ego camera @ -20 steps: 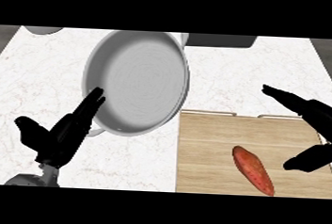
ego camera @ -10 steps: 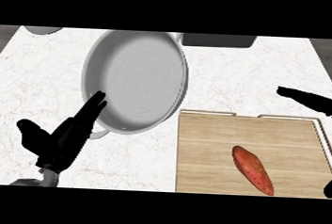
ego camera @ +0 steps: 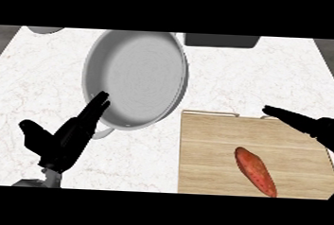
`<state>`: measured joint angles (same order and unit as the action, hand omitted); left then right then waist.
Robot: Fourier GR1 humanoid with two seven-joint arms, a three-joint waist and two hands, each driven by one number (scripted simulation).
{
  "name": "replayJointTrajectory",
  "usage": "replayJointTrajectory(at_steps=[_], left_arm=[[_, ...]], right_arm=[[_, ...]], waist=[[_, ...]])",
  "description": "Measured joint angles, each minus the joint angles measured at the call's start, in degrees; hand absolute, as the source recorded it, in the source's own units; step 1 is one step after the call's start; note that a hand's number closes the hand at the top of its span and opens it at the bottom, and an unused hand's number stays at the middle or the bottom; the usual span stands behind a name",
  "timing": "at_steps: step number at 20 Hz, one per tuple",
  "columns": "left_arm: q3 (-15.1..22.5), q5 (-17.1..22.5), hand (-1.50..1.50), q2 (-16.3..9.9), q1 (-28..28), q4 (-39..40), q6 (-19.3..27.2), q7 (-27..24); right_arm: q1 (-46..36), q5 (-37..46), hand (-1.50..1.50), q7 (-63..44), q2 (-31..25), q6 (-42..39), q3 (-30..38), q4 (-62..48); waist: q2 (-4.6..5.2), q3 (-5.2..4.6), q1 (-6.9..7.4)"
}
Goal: Pick the sweet potato from the tray and place it in the pot
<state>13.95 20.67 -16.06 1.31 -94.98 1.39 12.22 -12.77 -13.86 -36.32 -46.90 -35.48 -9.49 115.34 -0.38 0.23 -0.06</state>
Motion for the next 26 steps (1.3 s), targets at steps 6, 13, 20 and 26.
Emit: replayJointTrajectory(at_steps=[6,13,20,26], left_arm=[[-0.6,-1.1,0.00,1.4,0.7,-0.9,0.2,2.1],[-2.3,-0.8,0.00,1.7,0.7,-0.9,-1.7,3.0],[-2.3,-3.4,0.00,3.4,-0.7,-1.4,-1.9,2.5],[-3.9,-3.6,0.00,4.2,-0.1,-0.7,-3.5,2.9]], right_arm=[[3.6,10.2,-1.50,0.0,5.5,0.0,-3.9,2.1],[5.6,22.0,-1.50,3.1,7.1,-1.0,-5.0,0.8],[9.7,31.1,-1.50,9.9,9.4,-1.1,-5.3,-1.9],[8.8,35.1,-1.50,10.3,13.1,-3.0,-5.7,-4.1]], waist=[[0.05,0.05,0.14],[0.10,0.03,0.12],[0.07,0.05,0.14],[0.09,0.05,0.23]])
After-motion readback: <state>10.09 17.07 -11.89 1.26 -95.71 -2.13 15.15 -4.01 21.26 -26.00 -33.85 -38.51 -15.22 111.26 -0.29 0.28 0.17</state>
